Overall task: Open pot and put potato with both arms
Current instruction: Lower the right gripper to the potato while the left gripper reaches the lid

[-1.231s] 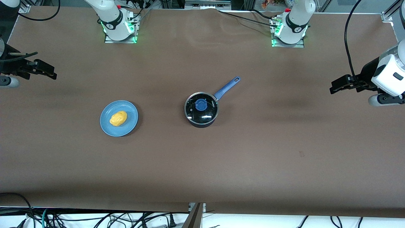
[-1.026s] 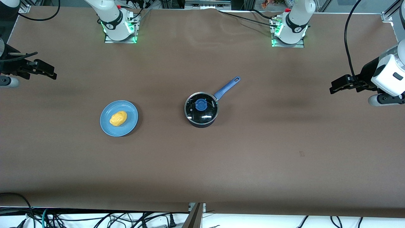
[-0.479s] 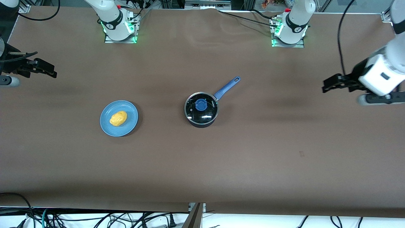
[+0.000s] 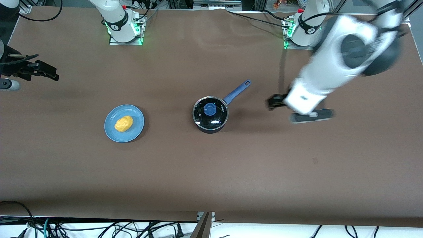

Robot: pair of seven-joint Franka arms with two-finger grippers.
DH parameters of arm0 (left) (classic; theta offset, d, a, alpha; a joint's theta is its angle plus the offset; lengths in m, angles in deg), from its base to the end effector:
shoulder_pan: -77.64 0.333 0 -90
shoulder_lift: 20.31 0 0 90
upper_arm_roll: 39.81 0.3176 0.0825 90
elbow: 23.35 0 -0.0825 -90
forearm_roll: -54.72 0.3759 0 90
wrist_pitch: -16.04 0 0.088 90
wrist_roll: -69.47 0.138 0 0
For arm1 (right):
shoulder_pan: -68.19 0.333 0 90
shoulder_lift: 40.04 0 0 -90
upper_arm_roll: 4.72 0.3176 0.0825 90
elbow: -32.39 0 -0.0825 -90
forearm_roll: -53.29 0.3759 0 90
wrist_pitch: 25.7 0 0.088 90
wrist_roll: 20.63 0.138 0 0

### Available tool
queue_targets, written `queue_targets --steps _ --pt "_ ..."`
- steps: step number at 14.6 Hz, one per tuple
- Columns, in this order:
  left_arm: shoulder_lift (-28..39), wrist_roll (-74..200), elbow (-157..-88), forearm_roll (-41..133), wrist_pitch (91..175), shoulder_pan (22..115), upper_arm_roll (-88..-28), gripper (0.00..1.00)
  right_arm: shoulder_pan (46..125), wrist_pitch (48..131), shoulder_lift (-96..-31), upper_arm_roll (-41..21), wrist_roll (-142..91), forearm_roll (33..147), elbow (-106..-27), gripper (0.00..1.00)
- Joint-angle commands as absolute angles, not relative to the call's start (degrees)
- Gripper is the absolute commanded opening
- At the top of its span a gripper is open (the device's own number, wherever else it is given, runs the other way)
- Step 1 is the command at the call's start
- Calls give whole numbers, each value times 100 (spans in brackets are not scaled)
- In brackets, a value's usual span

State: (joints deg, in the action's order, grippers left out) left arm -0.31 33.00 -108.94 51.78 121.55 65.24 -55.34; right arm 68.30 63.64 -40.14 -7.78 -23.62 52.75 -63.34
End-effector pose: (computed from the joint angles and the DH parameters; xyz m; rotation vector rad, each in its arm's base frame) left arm 0.5875 -0.2939 0.4515 3.0027 0.2689 -0.0997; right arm 0.5364 -0.0289 0.5473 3.1329 0.0018 -0.1782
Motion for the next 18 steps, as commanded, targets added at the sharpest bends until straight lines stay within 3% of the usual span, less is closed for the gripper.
queue_targets --steps 1,4,7,12,18 --pt "586 2503 -10746 5235 12808 5859 -5431 100 6775 6280 -4013 -700 -2406 5188 -6341 100" --pt "1123 1571 -10650 5821 13310 5261 -5379 100 6793 5878 -4329 -674 -2353 5188 -6359 100" --pt "1677 1042 -10150 6078 13364 4725 -5230 100 6828 5981 -4548 -665 -2213 5241 -6394 100" --pt "2205 988 -9761 6105 13364 3881 -4623 100 7618 6955 -5409 -665 68 5258 -6403 100" --pt "2364 935 -9770 6105 13540 3712 -4587 100 8015 8782 -6411 -665 2444 5285 -6797 100"
